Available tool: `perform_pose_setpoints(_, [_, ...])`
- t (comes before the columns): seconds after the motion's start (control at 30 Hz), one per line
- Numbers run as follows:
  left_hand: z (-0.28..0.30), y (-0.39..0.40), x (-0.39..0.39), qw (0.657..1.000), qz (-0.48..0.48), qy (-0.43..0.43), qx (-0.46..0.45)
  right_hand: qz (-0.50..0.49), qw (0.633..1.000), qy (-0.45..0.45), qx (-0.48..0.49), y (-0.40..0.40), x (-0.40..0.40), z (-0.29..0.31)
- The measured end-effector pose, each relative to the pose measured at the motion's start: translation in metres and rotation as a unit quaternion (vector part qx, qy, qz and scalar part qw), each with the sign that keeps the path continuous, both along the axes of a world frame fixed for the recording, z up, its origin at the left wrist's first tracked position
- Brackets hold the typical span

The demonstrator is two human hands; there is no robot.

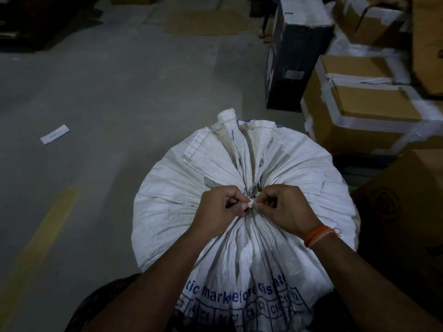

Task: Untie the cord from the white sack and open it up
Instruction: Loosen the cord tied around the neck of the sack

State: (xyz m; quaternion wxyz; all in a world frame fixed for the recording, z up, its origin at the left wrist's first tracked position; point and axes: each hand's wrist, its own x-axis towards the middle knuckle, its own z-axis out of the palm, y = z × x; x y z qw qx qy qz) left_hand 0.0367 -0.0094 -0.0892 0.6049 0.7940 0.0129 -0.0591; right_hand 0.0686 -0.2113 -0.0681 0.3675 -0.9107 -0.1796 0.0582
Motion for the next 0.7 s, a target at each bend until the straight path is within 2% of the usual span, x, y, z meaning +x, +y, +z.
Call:
perform_pose_setpoints(0.33, [0.001,0.0,0.001,1.0,0.004,0.0,0.002,0.056,0.998,0.008,0.024,-0.014,0.0,0.011])
perform_pose_setpoints(0.7, [0.002,0.0,0.001,1.0,-0.002,-0.005,0.012,0.029,0.999,-0.008,-0.018,-0.002,0.001,0.002])
